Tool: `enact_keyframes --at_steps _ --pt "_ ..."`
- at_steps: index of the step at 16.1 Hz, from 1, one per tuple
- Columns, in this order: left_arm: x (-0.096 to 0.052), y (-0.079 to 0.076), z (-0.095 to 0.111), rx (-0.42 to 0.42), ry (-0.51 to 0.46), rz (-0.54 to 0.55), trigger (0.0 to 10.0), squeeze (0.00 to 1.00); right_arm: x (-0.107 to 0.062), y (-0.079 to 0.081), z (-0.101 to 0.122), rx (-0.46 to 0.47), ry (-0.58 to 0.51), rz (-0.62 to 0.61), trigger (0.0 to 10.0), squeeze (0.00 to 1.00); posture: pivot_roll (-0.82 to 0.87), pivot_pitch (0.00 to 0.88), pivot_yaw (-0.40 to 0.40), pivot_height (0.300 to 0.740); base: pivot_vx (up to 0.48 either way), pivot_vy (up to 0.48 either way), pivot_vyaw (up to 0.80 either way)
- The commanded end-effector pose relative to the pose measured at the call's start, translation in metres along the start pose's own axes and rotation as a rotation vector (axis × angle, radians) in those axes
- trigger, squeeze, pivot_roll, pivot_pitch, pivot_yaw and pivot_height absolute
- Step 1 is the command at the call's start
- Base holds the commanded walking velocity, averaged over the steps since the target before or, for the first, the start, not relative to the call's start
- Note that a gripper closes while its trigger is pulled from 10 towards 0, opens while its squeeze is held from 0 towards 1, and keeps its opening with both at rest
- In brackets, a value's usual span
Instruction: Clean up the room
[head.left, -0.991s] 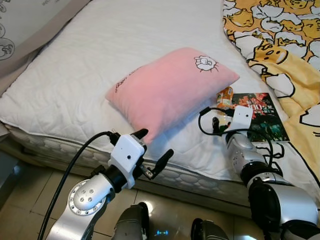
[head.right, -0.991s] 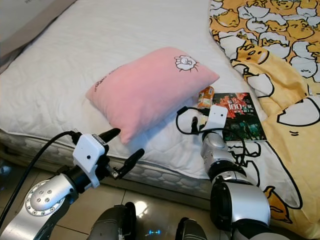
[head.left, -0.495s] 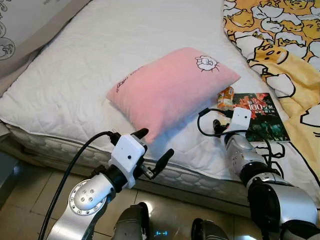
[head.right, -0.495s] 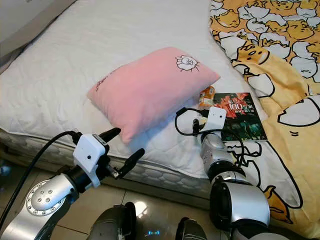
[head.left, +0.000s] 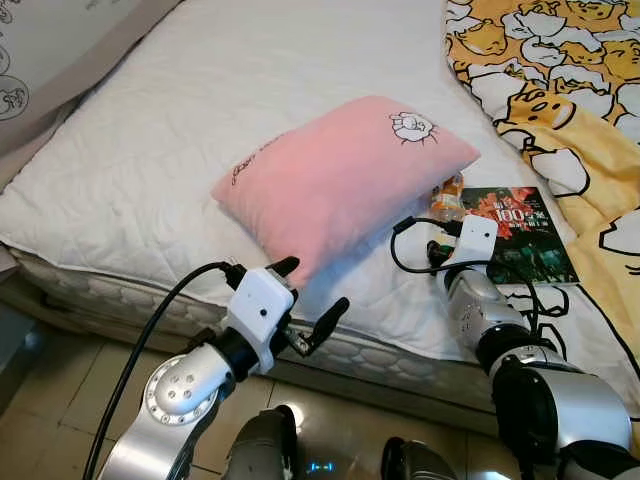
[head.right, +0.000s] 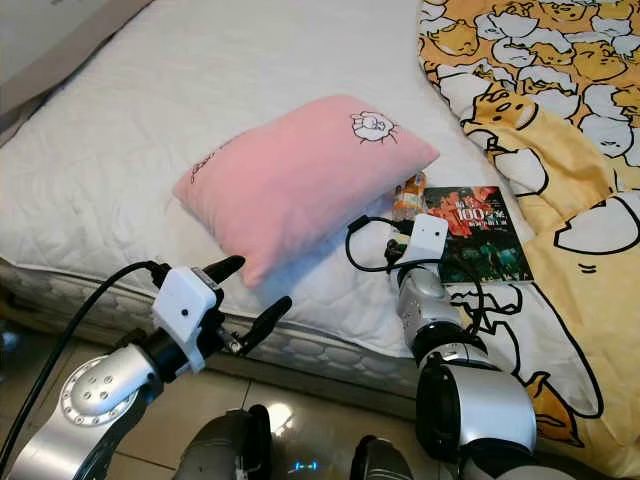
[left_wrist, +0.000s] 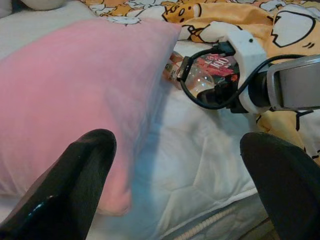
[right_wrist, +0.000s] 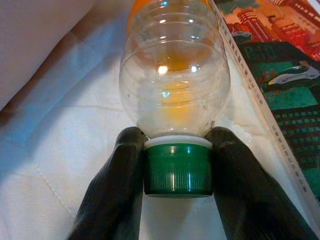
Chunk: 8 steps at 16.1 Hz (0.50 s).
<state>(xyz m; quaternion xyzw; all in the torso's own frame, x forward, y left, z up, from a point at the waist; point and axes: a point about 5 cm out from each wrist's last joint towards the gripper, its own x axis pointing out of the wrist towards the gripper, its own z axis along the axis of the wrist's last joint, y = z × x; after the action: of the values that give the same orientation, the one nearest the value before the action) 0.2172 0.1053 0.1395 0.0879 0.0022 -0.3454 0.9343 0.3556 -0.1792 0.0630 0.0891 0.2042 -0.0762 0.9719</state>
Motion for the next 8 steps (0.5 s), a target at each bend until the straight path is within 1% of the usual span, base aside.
enact_keyframes --at_steps 1,2,5,6,8 --pt "0.002 -0.002 -0.001 0.009 -0.005 -0.009 10.0 0.0 0.0 -0.001 0.002 0.011 -0.013 -0.002 0.0 0.0 0.27 0.133 0.002 0.731 0.0 0.0 0.0" --pt "0.003 -0.002 -0.001 0.005 -0.008 -0.01 10.0 0.0 0.0 -0.001 0.003 0.023 -0.024 0.001 0.0 0.0 0.27 0.125 -0.001 0.731 0.0 0.0 0.0" --pt "0.006 -0.005 -0.007 -0.084 -0.004 0.001 10.0 0.0 -0.001 -0.007 0.004 0.054 -0.055 -0.035 0.0 0.0 0.25 0.094 -0.006 0.731 0.0 0.0 0.0" --pt "0.011 -0.001 -0.009 -0.094 -0.009 0.018 10.0 0.0 -0.001 -0.015 0.014 0.043 -0.124 -0.081 0.0 0.0 0.24 0.077 -0.009 0.731 0.0 0.0 0.0" --pt "0.015 0.002 -0.01 -0.087 -0.016 0.017 10.0 0.0 -0.001 -0.019 0.021 0.035 -0.164 -0.108 0.0 0.0 0.23 0.067 -0.012 0.731 0.0 0.0 0.0"
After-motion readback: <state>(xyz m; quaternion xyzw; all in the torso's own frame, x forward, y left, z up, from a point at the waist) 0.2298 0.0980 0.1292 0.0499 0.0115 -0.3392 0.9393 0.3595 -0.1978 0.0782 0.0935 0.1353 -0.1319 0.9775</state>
